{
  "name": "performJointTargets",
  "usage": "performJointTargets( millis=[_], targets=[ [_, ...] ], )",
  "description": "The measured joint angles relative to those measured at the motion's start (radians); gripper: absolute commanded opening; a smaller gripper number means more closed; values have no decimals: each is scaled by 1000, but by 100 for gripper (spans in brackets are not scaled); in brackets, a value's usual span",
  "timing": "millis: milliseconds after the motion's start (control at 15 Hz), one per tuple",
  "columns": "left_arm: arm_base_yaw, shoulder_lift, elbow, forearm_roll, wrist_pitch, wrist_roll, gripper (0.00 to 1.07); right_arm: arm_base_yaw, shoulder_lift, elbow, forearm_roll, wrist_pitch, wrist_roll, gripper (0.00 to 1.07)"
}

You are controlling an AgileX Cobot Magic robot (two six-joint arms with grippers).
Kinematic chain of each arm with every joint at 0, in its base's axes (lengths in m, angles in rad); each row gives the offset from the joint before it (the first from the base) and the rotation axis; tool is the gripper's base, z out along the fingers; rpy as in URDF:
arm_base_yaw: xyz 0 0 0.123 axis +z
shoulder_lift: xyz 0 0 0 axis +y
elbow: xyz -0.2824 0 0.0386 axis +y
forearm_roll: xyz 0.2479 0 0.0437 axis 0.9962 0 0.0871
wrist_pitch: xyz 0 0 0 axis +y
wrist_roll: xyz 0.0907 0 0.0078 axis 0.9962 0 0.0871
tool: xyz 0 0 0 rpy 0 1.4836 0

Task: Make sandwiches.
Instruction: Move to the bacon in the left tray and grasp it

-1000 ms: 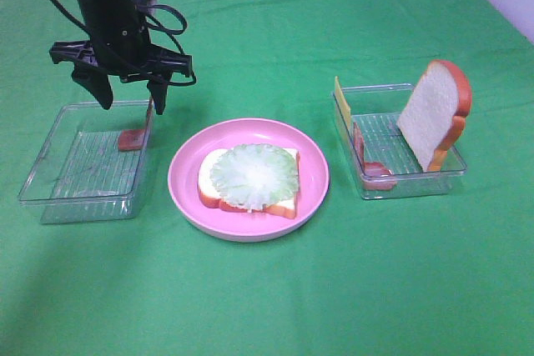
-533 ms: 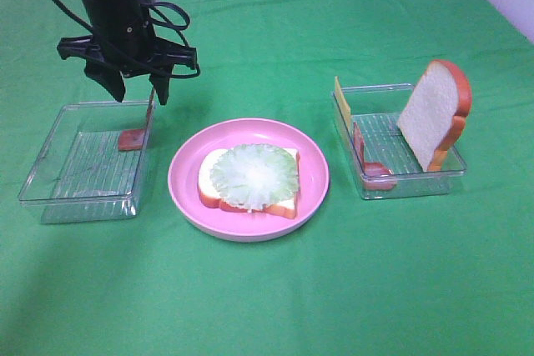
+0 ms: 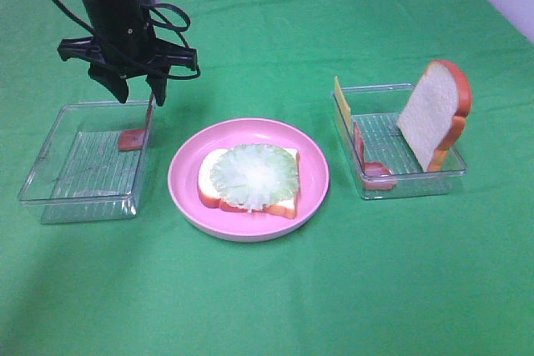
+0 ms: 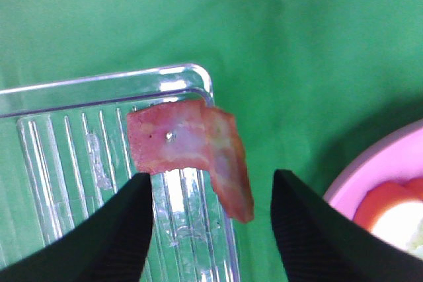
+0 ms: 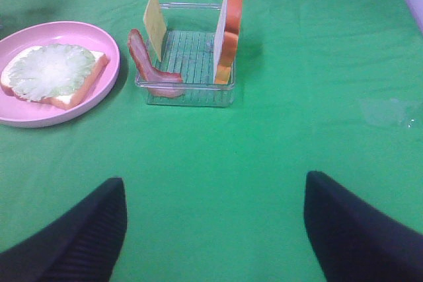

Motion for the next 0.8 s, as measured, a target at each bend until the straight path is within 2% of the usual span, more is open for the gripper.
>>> performJointTargets(
  millis=[600,733,800],
  targets=[
    [0,14,0,-1,1,0,52,0,0,0,0,0,0,71],
    [0,14,0,-1,1,-1,48,0,0,0,0,0,0,71],
    [0,14,0,-1,2,-1,37,0,0,0,0,0,0,71]
  ],
)
